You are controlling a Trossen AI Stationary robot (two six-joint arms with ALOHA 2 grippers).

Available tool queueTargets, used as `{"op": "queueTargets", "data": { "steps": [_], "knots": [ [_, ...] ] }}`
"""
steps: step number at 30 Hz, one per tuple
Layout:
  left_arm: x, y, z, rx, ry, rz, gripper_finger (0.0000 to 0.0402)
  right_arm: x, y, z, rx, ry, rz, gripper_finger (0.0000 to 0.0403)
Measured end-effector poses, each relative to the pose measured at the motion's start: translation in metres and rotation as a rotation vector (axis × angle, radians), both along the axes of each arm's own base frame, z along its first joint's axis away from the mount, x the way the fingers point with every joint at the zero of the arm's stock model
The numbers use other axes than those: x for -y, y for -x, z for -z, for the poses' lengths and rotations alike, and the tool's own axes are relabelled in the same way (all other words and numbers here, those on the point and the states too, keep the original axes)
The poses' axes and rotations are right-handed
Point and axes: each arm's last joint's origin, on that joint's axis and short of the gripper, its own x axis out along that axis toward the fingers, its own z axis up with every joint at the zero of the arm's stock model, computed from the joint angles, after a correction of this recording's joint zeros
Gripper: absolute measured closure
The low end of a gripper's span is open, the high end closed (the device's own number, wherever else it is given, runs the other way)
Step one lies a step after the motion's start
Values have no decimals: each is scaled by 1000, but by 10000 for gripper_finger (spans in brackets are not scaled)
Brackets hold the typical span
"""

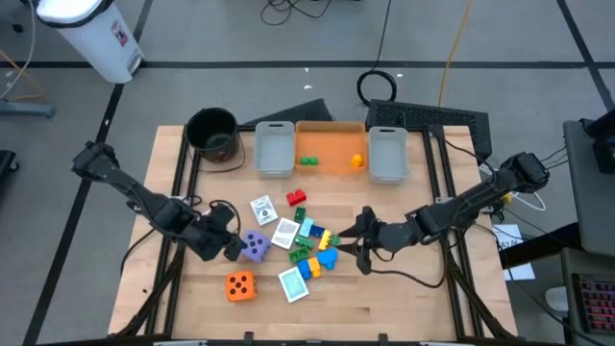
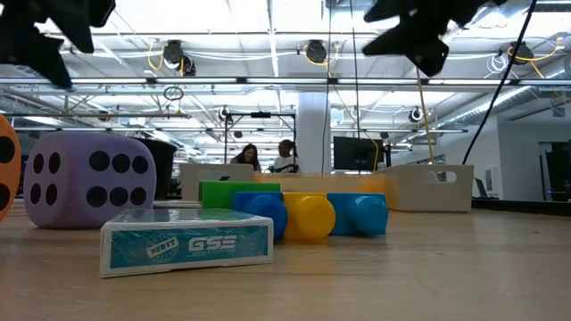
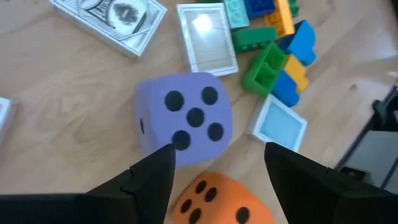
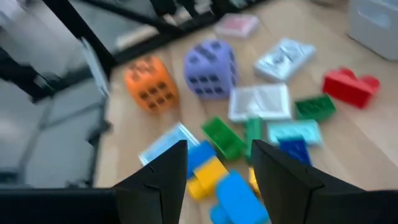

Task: Pick & Place Toys
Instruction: Put the purple dice into the left gray bin

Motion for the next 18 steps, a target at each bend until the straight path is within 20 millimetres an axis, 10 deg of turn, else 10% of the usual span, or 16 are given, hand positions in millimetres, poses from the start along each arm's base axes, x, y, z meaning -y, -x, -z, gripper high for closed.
{"op": "queueTargets", "data": {
  "steps": [18],
  "knots": [
    [-2, 6, 59, -18, 61, 9, 147, 17, -14, -20, 209, -1, 45, 236]
  ]
}}
